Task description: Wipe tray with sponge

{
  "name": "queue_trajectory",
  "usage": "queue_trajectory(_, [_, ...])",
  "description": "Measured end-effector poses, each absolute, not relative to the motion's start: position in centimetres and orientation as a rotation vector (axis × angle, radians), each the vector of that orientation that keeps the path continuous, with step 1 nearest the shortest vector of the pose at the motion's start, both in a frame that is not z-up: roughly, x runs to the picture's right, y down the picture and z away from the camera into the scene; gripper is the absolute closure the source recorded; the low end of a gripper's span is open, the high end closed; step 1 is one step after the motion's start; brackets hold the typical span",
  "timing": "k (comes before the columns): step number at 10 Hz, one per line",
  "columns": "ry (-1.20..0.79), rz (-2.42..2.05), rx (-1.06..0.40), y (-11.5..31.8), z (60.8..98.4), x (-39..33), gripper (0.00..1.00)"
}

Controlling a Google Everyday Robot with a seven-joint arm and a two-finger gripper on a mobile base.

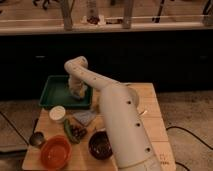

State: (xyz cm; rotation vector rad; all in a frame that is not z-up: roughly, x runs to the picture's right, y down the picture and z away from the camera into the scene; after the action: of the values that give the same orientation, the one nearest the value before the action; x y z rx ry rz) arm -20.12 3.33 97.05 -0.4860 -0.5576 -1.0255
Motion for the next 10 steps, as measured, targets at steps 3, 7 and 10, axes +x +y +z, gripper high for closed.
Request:
queue_trajectory(3, [-0.606, -1.08, -0.465, 3.0, 97.1, -23.0, 1.0])
queue_trajectory(7, [-0.677, -1.16, -0.442, 4.1, 93.9, -24.3, 1.0])
queue_trajectory(10, [-0.698, -1.193, -0.44, 5.1, 91.6, -23.8, 1.0])
